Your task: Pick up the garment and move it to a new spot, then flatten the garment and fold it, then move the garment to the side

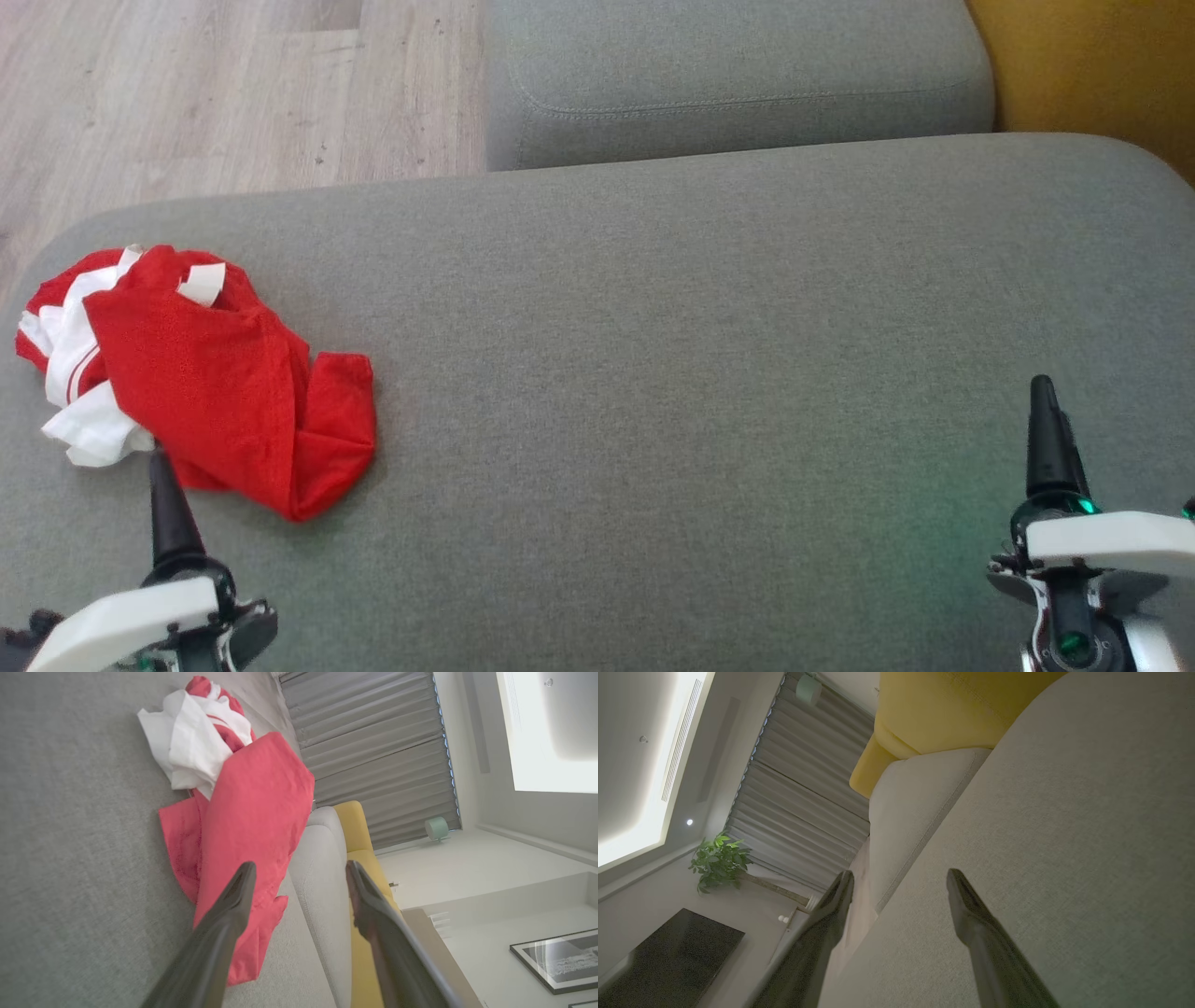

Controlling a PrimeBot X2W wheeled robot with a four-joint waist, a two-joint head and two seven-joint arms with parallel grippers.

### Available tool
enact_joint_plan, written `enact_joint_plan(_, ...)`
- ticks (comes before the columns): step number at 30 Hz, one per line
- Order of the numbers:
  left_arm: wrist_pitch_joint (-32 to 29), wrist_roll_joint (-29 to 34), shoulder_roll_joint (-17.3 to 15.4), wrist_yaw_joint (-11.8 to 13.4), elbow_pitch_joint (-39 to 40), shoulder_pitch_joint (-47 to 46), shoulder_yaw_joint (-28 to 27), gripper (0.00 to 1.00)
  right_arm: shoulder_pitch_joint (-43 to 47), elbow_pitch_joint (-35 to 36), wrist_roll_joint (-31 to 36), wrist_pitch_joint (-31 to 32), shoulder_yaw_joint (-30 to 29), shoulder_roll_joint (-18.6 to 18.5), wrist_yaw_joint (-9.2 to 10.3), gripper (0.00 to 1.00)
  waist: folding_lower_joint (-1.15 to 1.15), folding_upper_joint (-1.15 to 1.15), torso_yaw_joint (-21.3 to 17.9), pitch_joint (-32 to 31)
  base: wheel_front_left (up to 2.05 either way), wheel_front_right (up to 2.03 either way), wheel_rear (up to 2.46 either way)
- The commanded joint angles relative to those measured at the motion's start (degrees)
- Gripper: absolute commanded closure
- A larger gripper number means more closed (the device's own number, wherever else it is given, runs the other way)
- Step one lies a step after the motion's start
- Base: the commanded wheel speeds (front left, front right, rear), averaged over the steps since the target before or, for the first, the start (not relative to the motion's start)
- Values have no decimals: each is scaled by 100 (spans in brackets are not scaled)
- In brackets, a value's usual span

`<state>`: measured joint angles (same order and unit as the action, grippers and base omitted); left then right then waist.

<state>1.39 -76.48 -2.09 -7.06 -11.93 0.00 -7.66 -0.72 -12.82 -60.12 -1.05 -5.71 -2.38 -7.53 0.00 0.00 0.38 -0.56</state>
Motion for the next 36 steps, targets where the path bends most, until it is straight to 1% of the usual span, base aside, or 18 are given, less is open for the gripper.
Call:
enact_joint_plan(1,45,132,-50,-12,257,-287,-137,0,-346,262,187,-70,72,-28,2,0,0,0,1,1,0,0,0)
enact_joint_plan(6,129,684,-52,41,574,-276,-35,0,-362,440,892,-154,162,-29,2,0,0,0,7,13,0,0,0)
enact_joint_plan(13,247,1572,-54,219,958,-224,284,0,-333,612,1749,-273,325,-31,2,0,0,0,5,33,0,0,0)
enact_joint_plan(16,297,2007,-55,262,1067,-214,431,0,-311,647,2058,-323,388,-32,2,0,0,0,-1,40,0,0,0)
enact_joint_plan(17,331,2273,-56,292,1118,-208,531,0,-296,662,2250,-357,429,-32,2,0,0,0,-5,42,0,0,0)
enact_joint_plan(27,498,3566,-60,385,1101,-98,1069,0,-200,709,3133,-526,657,-35,3,0,0,0,-54,3,0,0,0)
enact_joint_plan(36,649,4528,-70,489,1044,-54,1404,0,-129,695,3916,-678,766,-38,3,0,0,0,-72,-46,0,0,0)
